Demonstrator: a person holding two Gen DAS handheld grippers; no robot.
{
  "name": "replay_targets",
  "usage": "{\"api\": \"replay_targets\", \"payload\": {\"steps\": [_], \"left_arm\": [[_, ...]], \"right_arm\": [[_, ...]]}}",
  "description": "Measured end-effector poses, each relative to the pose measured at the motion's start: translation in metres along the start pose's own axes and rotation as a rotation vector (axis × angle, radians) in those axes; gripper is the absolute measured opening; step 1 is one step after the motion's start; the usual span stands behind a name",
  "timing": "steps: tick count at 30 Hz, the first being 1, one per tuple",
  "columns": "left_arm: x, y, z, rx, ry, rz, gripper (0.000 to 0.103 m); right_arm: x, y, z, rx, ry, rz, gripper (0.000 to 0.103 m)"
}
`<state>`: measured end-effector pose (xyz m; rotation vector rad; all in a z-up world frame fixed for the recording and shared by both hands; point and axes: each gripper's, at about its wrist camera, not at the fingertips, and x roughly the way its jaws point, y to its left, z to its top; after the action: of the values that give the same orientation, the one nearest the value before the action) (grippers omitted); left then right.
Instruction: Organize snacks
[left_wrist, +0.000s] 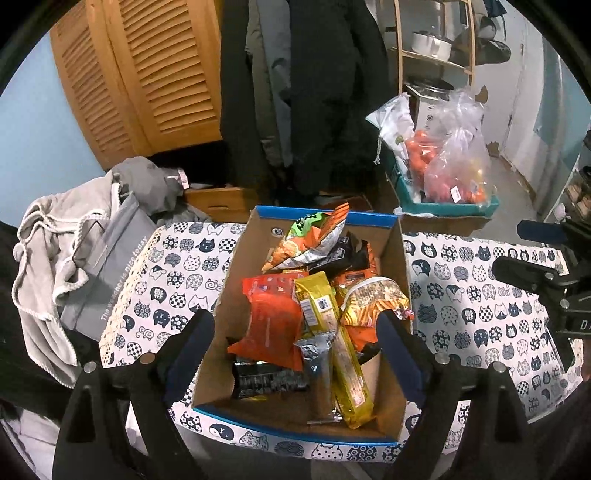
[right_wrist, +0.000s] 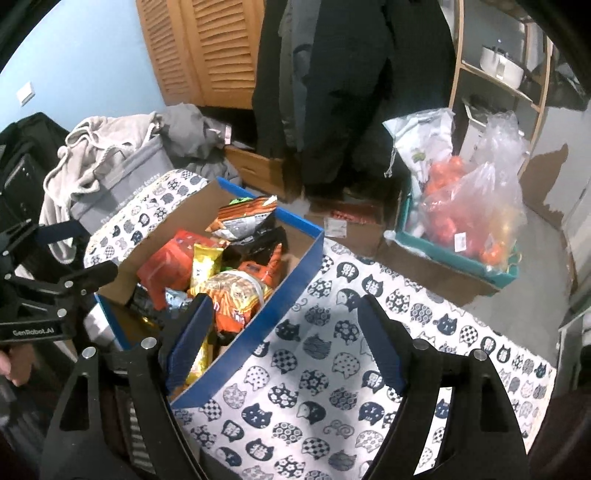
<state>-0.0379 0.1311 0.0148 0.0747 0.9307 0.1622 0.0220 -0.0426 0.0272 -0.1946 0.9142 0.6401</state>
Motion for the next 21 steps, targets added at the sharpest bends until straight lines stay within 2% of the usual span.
{"api": "replay_targets", "payload": {"steps": [14,21], "left_arm": [[-0.003,-0.008,0.005,-0.005,0.007,-0.010,0.091],[0.001,-0.012,0.001,0.022,0.013,0.016,0.092]], "right_arm": [[-0.001,-0.002,-0.010,-0.025,-0.005,-0.007,0.080],[-0.001,-0.006,-0.009,-0.004,-0.005,-0.001,0.080]]}}
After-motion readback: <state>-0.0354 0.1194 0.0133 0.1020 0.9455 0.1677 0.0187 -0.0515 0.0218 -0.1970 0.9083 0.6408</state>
